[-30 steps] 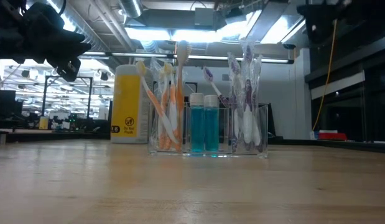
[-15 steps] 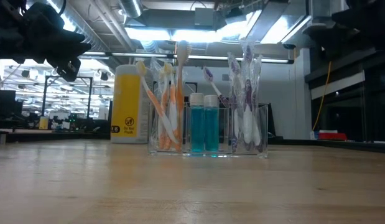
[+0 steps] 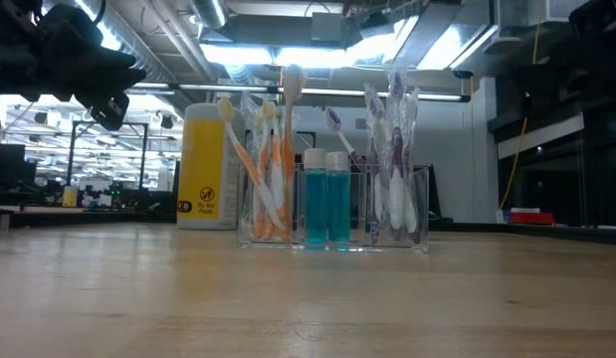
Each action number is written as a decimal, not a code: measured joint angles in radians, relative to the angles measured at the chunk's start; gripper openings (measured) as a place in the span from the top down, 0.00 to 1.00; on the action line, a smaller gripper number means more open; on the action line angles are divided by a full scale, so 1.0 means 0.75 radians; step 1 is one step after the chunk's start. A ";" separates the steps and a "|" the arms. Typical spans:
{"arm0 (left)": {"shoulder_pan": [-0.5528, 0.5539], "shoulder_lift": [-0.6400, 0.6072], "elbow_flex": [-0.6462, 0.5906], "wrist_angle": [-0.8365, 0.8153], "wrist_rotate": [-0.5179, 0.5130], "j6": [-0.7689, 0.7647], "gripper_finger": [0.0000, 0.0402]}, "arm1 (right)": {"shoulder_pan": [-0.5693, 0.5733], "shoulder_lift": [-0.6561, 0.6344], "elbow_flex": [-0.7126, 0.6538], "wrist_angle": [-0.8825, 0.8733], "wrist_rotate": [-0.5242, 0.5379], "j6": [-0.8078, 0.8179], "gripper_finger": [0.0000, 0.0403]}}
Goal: Pick & Place toothbrushing station
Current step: Return to Home Position
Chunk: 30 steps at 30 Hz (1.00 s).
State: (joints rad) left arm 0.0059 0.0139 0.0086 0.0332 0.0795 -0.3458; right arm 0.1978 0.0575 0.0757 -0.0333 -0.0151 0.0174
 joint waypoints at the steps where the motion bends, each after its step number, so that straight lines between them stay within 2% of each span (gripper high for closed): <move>1: 0.000 0.000 0.000 0.000 0.000 0.000 0.78 | 0.000 -0.019 -0.007 -0.012 -0.001 -0.001 0.40; 4: 0.000 0.000 0.000 0.000 0.000 0.000 0.79 | 0.000 -0.076 -0.031 -0.049 -0.006 -0.011 0.40; 12: 0.000 0.000 0.000 0.000 -0.001 -0.001 0.78 | -0.004 -0.077 -0.041 -0.055 0.030 -0.109 0.41; 18: 0.000 0.000 0.000 0.000 -0.001 -0.001 0.79 | -0.087 -0.077 -0.041 -0.054 0.029 -0.166 0.41; 23: 0.000 0.000 0.000 0.000 -0.001 0.000 0.78 | -0.113 -0.077 -0.041 -0.049 -0.025 -0.342 0.40; 26: -0.001 0.000 0.000 0.000 -0.001 -0.001 0.79 | -0.083 -0.077 -0.040 -0.027 -0.139 -0.215 0.40; 30: 0.000 0.000 0.000 0.000 -0.001 0.000 0.79 | -0.077 -0.077 -0.046 -0.003 -0.109 0.015 0.39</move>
State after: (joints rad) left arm 0.0056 0.0139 0.0086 0.0330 0.0792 -0.3459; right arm 0.1402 -0.0006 0.0410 -0.0356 -0.0965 0.0282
